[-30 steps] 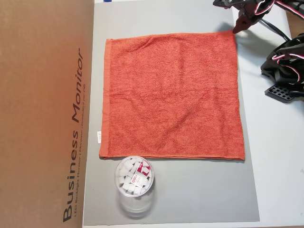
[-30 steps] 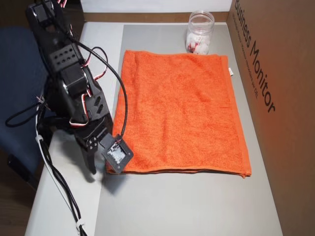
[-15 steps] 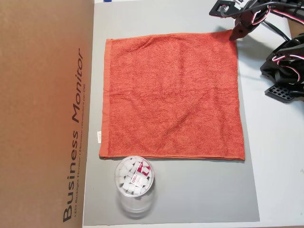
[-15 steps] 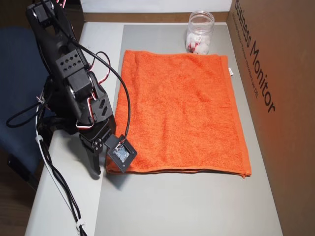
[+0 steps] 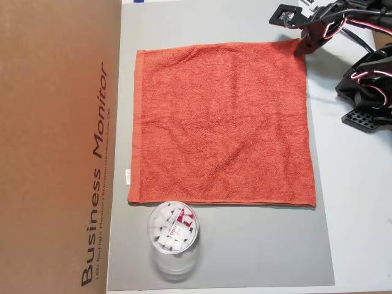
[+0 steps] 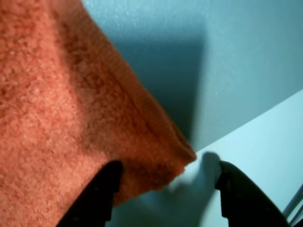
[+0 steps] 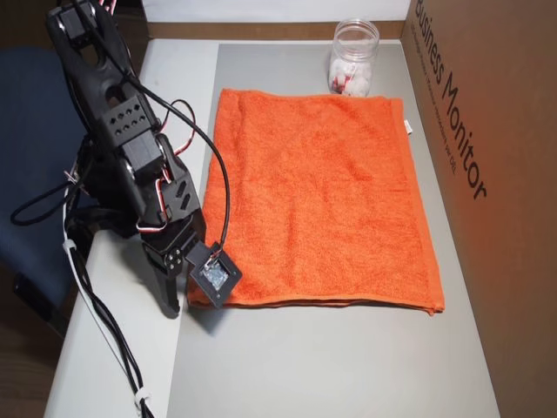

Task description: Fold the blanket.

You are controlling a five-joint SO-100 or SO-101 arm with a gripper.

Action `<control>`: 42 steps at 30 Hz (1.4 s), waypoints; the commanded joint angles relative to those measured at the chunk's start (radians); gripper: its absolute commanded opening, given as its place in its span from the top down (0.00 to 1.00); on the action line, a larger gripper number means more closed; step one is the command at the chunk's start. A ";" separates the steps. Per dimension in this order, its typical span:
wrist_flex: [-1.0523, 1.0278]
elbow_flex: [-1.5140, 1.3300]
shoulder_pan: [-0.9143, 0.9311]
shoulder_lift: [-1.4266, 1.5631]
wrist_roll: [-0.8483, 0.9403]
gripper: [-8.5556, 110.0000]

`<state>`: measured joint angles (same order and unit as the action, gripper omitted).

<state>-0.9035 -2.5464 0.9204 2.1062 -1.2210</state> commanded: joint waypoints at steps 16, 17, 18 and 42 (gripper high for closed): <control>0.150 -0.057 -0.092 0.005 -0.120 0.75; 0.150 -0.057 -0.104 0.005 -0.133 0.76; 0.150 -0.058 -0.114 0.005 -0.146 0.76; 0.150 -0.072 -0.120 0.006 -0.141 0.93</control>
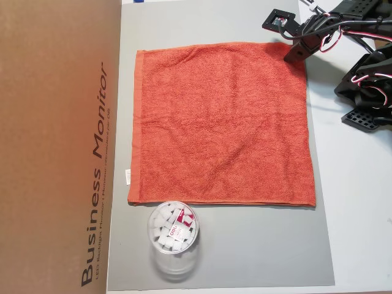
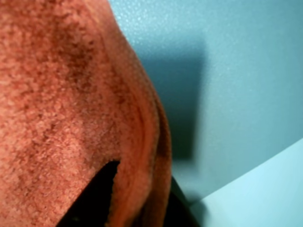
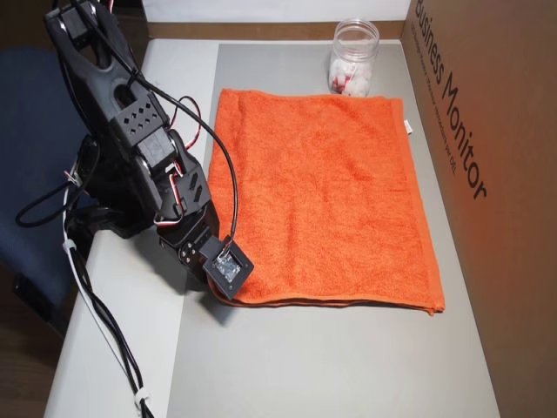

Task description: Fold the blanket.

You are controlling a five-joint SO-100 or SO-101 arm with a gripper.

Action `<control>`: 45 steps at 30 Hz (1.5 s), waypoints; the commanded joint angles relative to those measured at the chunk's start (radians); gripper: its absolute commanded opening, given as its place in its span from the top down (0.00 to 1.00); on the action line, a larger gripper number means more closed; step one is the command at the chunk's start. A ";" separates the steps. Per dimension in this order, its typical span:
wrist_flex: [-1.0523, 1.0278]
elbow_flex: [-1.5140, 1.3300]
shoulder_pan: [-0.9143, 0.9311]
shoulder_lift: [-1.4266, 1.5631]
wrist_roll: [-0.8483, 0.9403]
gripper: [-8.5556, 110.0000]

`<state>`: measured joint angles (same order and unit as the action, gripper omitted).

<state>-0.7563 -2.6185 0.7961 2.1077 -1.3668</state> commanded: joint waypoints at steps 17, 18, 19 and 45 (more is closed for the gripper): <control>-0.011 0.091 -0.012 0.020 -0.012 0.93; -0.011 0.094 -0.012 0.020 -0.012 0.93; -0.012 0.097 -0.015 0.020 -0.012 0.93; -0.201 0.279 -0.227 0.021 -0.209 0.93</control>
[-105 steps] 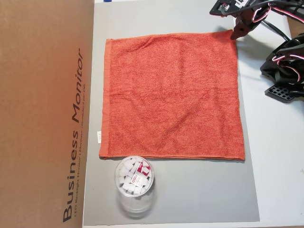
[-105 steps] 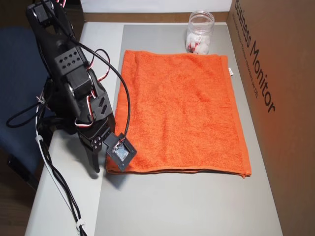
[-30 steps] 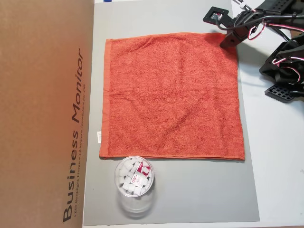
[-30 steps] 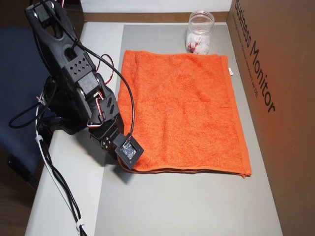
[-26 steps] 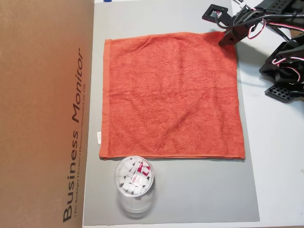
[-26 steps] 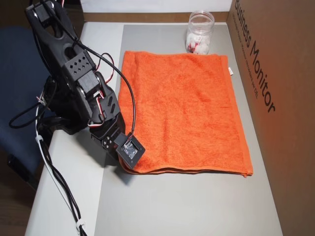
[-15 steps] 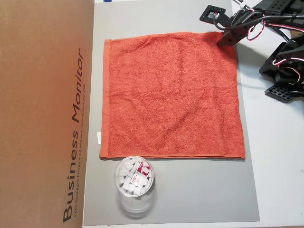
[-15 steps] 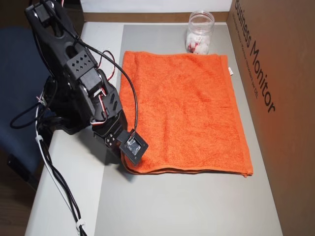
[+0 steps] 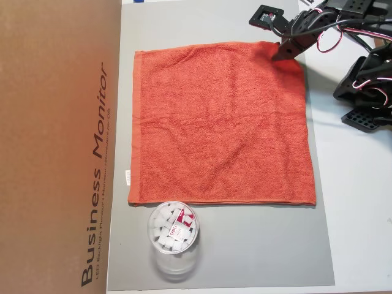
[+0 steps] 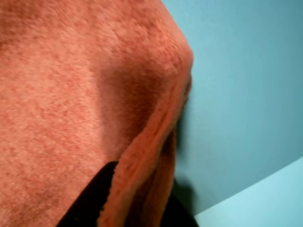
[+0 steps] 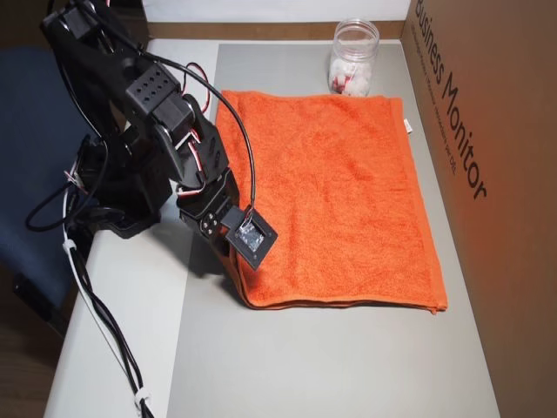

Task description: Fold the blanket.

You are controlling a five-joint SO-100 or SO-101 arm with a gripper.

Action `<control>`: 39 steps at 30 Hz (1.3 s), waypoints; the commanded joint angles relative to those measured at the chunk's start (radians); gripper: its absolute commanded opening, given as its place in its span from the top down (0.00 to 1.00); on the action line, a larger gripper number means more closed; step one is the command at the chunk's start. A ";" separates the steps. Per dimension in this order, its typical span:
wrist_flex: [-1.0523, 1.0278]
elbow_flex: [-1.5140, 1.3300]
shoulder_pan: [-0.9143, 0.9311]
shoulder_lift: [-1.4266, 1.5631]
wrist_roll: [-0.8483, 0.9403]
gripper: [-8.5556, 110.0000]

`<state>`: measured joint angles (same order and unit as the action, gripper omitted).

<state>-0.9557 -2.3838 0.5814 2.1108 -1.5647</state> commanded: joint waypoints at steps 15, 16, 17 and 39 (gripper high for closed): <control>0.012 0.133 -0.187 0.018 -0.199 0.93; 0.014 0.137 -0.187 0.018 -0.206 0.93; 0.011 0.144 -0.189 0.018 -0.209 0.93; 0.014 0.298 -0.403 0.018 -0.419 0.93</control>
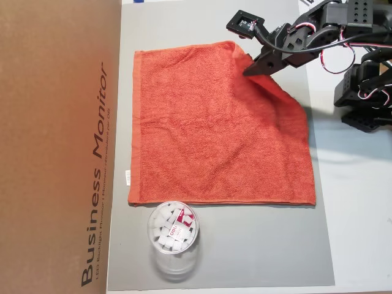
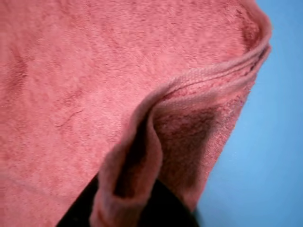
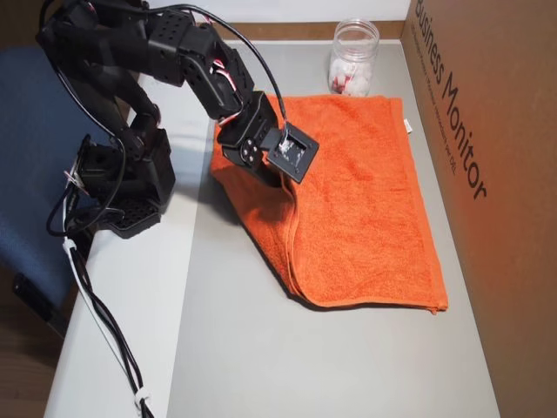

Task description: Fold the blanket.

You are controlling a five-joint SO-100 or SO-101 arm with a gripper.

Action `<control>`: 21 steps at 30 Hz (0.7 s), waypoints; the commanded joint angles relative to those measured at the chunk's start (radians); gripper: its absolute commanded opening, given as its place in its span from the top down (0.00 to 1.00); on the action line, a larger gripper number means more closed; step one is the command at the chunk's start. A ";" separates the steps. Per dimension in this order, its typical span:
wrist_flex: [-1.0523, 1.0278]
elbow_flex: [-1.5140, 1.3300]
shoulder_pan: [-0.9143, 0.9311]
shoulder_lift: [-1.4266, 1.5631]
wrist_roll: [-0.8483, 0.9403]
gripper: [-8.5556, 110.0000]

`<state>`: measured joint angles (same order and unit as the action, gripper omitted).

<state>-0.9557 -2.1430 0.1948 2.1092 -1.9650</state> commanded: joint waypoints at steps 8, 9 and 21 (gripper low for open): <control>0.015 0.097 -0.075 0.015 -0.081 0.93; 0.015 0.107 -0.083 0.011 -0.086 0.93; 0.025 0.199 -0.167 0.000 -0.196 0.93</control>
<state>-0.9557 -2.0034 0.0399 2.1077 -2.1414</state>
